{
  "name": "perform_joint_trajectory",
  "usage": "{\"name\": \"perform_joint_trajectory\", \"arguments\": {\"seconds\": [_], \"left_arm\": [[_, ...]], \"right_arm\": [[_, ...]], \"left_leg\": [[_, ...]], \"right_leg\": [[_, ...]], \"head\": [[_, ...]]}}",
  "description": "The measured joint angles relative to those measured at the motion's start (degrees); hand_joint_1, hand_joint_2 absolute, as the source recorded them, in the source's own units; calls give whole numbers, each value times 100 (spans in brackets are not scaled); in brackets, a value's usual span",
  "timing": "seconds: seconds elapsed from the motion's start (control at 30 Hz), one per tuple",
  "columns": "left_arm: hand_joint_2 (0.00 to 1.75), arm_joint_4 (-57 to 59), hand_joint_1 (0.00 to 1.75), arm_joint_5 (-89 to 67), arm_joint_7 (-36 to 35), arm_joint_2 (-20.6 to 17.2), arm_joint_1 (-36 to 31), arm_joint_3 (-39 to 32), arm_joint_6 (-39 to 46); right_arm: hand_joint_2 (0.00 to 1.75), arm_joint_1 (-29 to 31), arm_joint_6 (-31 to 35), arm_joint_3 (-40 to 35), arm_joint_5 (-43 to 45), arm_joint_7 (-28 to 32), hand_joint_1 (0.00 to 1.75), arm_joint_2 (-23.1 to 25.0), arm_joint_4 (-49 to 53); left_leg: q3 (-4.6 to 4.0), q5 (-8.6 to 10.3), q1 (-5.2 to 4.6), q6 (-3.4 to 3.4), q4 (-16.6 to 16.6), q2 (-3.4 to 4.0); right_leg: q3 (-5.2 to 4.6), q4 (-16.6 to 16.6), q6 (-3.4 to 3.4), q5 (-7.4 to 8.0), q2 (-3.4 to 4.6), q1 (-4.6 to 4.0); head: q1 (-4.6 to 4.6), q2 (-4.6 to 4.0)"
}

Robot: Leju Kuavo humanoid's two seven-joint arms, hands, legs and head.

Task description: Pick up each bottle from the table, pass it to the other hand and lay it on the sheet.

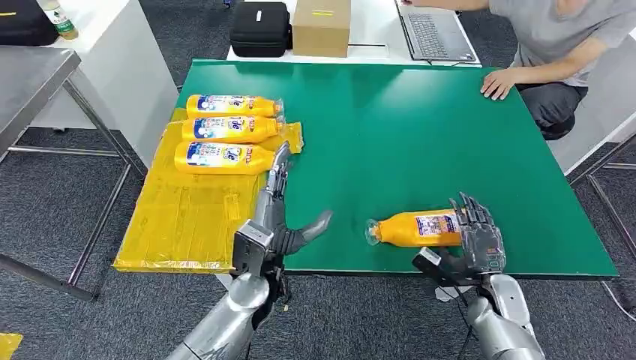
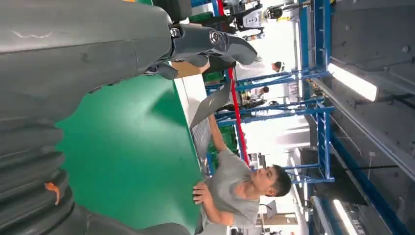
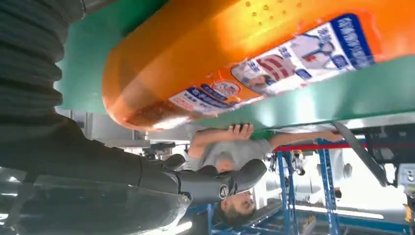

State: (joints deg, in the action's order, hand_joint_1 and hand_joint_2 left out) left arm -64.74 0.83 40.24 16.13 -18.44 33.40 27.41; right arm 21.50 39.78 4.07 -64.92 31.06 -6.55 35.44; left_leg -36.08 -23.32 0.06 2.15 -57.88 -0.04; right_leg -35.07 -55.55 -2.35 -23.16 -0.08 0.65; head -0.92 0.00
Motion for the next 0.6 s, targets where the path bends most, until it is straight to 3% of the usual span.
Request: {"name": "perform_joint_trajectory", "arguments": {"seconds": [0.1,0.3,0.33,0.43,0.6], "left_arm": [[175,66,0,0,-2,17,-11,24,-35],[175,199,0,39,-2,22,-61,72,-212],[175,217,0,44,-2,22,-72,74,-241],[175,284,0,70,-2,43,-117,77,-291],[175,394,0,77,-2,87,-180,77,-381]], "right_arm": [[175,47,-105,-29,46,-81,0,-48,-130],[175,268,-919,-169,-7,-657,0,-199,-426],[175,311,-1144,-188,-15,-763,169,-243,-472],[175,442,-1785,-262,-22,-981,175,-363,-562],[175,504,-2317,-411,-229,-1201,175,-706,-695]], "left_leg": [[-1,0,0,0,0,0],[15,-2,0,1,0,7],[25,-4,0,2,0,7],[57,-8,-1,5,0,6],[93,-8,-2,25,1,-23]], "right_leg": [[0,0,0,0,0,0],[9,3,0,-1,3,0],[17,5,1,-2,3,0],[14,13,6,-12,2,1],[48,24,-17,-24,-28,2]], "head": [[0,0],[2,0],[2,0],[0,0],[4,0]]}}
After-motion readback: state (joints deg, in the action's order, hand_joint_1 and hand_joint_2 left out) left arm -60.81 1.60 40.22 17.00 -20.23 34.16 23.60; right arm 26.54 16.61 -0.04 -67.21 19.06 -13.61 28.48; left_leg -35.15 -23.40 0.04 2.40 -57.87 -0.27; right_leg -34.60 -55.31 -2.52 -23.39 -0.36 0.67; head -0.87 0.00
